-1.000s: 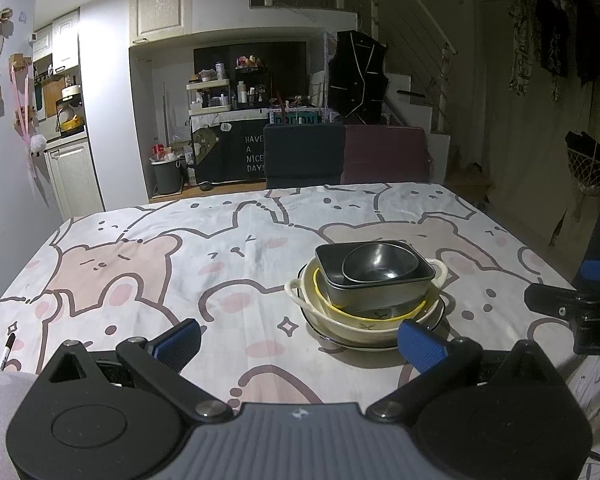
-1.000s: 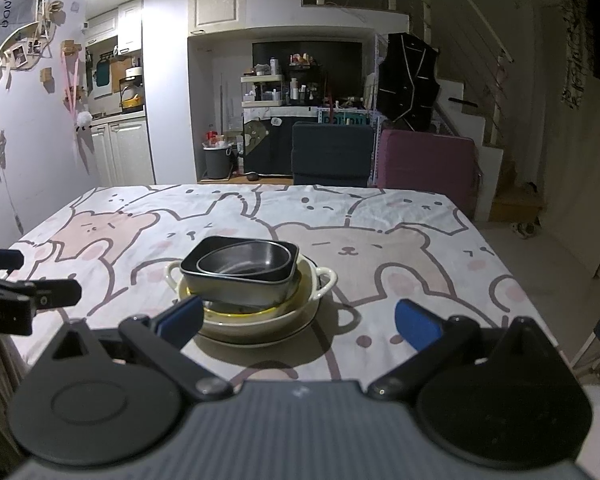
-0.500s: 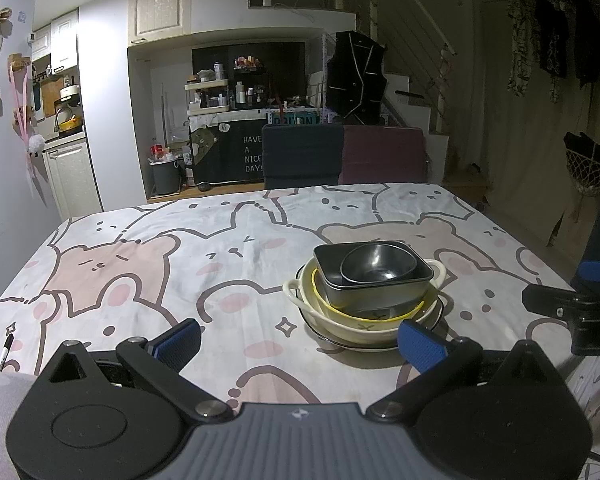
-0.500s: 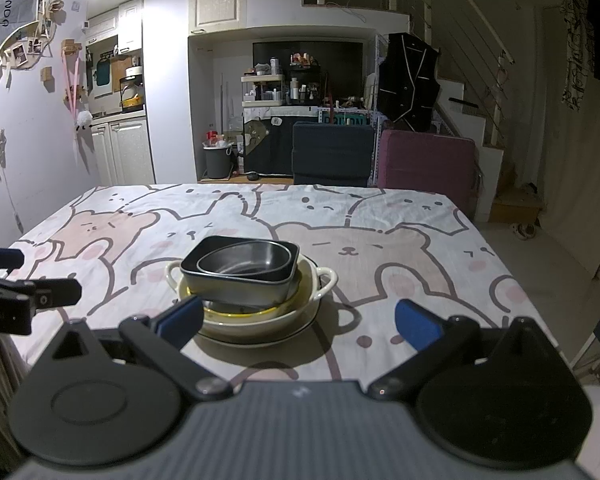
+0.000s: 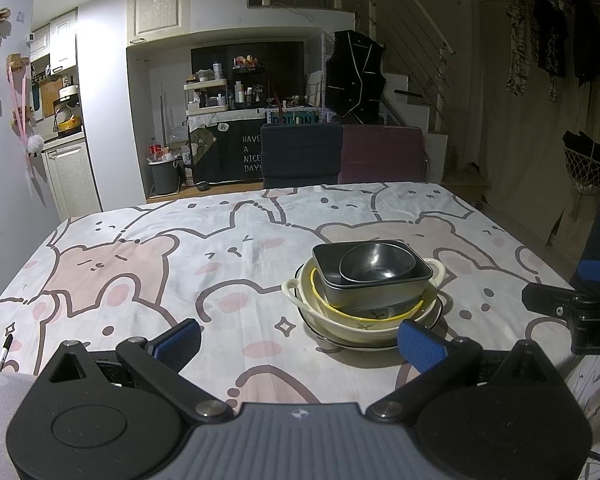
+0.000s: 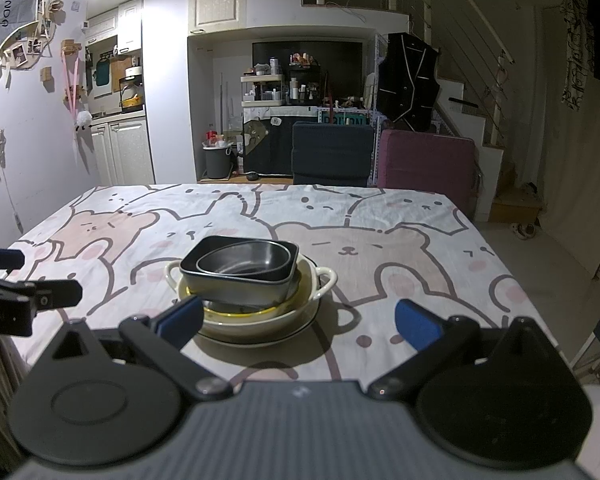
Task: Organize plates and bowls
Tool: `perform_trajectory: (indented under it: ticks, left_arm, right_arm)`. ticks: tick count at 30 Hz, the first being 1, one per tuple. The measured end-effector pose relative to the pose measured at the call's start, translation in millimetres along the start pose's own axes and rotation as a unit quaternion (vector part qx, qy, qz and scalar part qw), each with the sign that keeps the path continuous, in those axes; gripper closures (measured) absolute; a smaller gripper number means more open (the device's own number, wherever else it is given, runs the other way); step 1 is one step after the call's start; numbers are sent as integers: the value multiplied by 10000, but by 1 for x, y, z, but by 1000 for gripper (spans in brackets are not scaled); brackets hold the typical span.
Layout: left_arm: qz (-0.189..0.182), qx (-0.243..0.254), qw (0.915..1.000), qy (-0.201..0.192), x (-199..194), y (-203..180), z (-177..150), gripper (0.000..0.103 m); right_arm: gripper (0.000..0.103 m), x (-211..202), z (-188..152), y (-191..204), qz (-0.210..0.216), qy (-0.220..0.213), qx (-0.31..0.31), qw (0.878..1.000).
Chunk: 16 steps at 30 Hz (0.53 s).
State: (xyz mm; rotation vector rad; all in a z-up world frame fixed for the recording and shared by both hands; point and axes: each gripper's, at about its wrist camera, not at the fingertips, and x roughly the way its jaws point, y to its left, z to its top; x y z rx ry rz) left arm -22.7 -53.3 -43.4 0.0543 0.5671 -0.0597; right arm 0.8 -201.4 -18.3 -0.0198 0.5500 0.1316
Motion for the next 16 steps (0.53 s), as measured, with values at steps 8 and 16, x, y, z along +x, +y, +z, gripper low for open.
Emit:
perform_trajectory:
  ticks: [8,16]
  left_arm:
    - [1,-2,10000,0,0,0,-1,0]
    - [-6,-4,10000,9,0,-2,0,0]
  right_arm:
    - [0,0,0,-1,5,6,4,10000]
    - [0,0,0,0,6,7,5,10000]
